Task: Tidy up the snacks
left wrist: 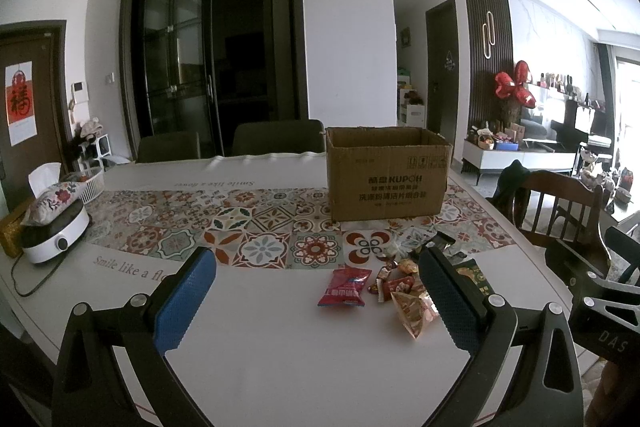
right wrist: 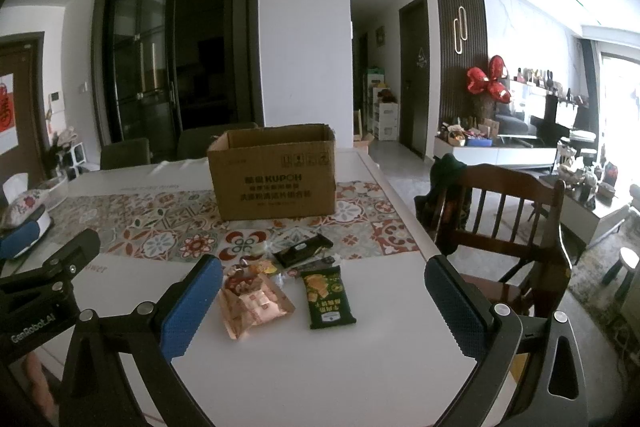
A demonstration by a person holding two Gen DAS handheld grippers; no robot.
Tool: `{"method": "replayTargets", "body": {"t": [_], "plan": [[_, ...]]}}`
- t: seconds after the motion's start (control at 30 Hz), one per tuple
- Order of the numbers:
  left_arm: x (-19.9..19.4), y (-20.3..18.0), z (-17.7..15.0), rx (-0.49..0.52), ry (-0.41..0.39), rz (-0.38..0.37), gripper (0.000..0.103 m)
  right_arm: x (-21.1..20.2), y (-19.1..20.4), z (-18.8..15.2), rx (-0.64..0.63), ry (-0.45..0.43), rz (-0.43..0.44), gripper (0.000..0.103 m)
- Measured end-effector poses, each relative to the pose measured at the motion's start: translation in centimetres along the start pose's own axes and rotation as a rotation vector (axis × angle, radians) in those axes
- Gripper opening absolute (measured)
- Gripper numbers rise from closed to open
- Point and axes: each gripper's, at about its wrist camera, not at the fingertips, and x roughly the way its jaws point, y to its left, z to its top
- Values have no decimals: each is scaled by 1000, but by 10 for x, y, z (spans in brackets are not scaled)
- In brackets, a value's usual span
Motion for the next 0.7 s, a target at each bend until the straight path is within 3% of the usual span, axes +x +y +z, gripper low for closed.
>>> {"method": "replayTargets", "body": {"t": [0.7], "plan": [[1,-7,-5,-10,-2,-15,103,3,4,0,1,7,-1,102]]}}
